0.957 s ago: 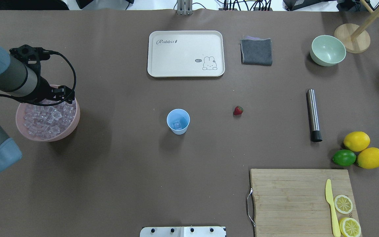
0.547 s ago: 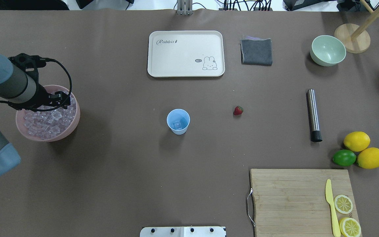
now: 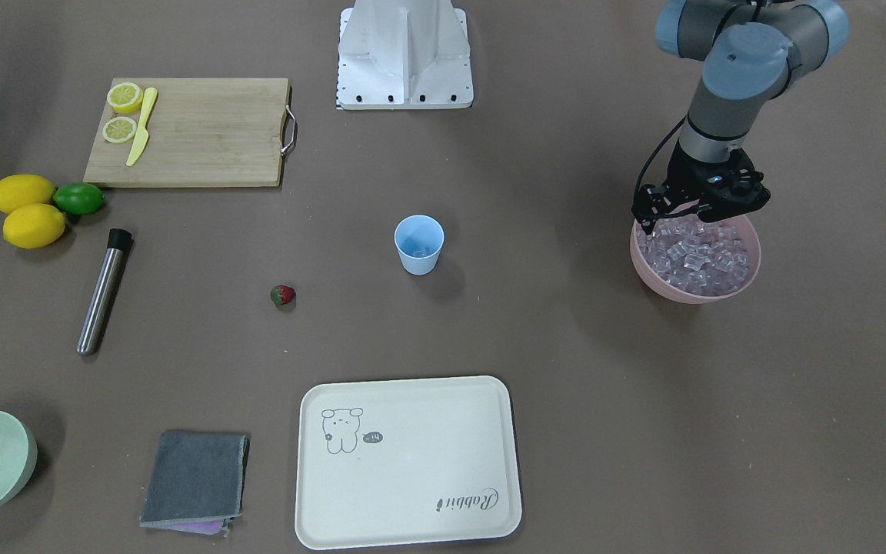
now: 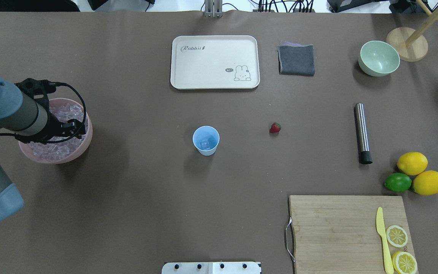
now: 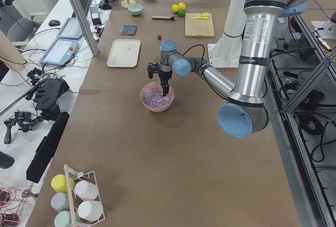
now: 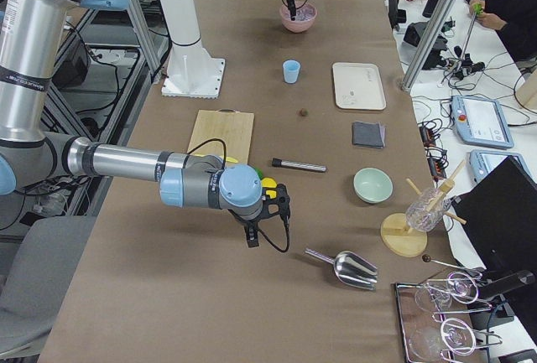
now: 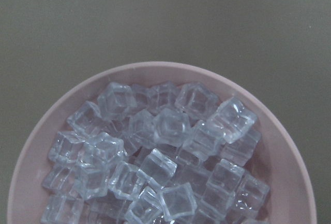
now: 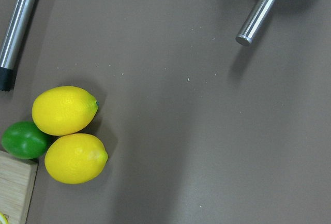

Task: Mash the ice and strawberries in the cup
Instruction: 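Grasp another ice cube from the pink bowl with the left gripper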

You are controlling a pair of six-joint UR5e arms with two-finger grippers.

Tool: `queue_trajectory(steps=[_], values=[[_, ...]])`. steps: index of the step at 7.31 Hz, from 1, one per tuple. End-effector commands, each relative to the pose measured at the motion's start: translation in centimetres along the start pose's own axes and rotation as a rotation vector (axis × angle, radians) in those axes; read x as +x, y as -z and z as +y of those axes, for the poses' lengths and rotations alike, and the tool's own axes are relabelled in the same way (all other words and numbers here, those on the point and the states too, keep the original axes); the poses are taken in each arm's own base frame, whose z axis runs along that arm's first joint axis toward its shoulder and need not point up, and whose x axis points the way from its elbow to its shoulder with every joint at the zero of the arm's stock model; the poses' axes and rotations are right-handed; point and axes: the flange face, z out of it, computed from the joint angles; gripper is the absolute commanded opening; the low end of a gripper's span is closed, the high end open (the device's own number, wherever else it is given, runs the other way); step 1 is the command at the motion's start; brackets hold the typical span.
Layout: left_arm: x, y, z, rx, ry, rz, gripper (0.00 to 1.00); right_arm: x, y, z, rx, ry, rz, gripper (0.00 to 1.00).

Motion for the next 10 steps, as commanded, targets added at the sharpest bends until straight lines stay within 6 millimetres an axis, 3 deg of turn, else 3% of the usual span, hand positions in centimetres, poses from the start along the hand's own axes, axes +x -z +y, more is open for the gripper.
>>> queue_trajectory(steps=[1,4,6,7,8,9,10], values=[[-2.3,-1.3,1.2,0.006,-0.015,0.011,0.96,0.0,0.0,0.0,-0.001,0.000,-0.001,1.00],[-1.9,-1.7,1.3,-0.005,-0.009,0.017,0.95,0.0,0.0,0.0,-0.001,0.000,-0.001,1.00],[-1.7,-3.3,1.9,-0.019,-0.025,0.020,0.90,0.0,0.0,0.1,0.000,-0.002,-0.001,1.00],[-1.6,-3.2,1.9,-0.018,-0.027,0.024,0.84,0.0,0.0,0.1,0.002,0.000,-0.001,1.00],[-1.6,-3.1,1.9,-0.019,-0.027,0.025,0.68,0.0,0.0,0.2,0.000,-0.002,-0.001,1.00],[-1.3,-2.7,2.0,-0.021,-0.027,0.030,0.39,0.0,0.0,0.1,0.001,-0.002,-0.003,1.00],[-1.3,-2.9,2.2,-0.058,-0.025,0.035,0.00,0.0,-0.1,0.3,-0.001,-0.003,-0.003,1.00]])
